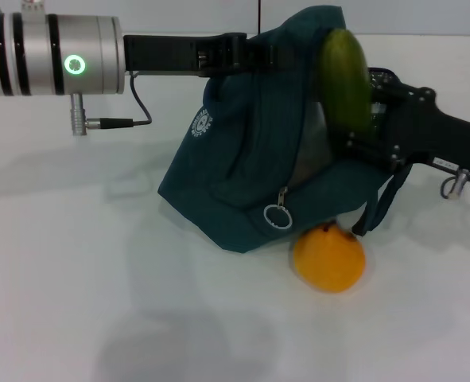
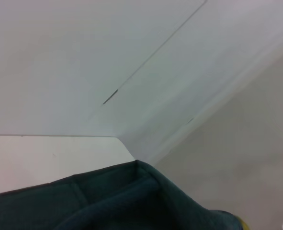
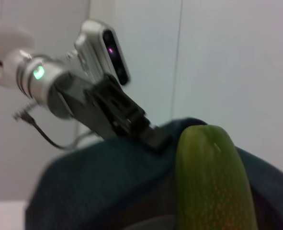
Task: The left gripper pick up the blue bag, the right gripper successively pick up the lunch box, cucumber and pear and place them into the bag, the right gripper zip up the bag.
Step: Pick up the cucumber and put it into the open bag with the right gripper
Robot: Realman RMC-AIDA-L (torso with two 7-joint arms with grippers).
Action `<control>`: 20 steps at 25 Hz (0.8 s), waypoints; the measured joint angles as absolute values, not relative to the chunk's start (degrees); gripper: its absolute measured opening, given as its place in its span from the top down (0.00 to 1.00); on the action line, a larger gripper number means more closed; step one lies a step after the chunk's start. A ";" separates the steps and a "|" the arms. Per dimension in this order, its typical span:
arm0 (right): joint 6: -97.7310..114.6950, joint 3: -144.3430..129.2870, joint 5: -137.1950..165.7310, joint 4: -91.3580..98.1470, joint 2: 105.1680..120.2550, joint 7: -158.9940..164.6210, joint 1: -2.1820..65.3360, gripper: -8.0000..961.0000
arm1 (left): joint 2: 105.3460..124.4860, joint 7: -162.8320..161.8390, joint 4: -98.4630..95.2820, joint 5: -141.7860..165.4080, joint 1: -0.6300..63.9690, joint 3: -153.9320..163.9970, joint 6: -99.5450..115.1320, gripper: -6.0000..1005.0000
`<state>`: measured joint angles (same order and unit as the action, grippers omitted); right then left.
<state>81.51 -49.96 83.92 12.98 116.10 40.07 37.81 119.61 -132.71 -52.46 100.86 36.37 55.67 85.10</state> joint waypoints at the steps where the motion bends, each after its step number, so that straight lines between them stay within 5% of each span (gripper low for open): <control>1: 82.32 -50.50 84.01 11.79 116.10 41.36 38.73 0.36 | 119.61 -132.71 -52.46 100.86 36.37 55.67 85.10 0.93; 20: 71.39 -57.88 84.30 11.55 116.10 47.58 41.22 0.36 | 119.27 -133.99 -52.38 99.44 37.27 56.96 86.07 0.93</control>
<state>71.39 -57.88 84.30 11.55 116.10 47.58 41.22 119.27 -133.99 -52.38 99.44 37.27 56.96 86.07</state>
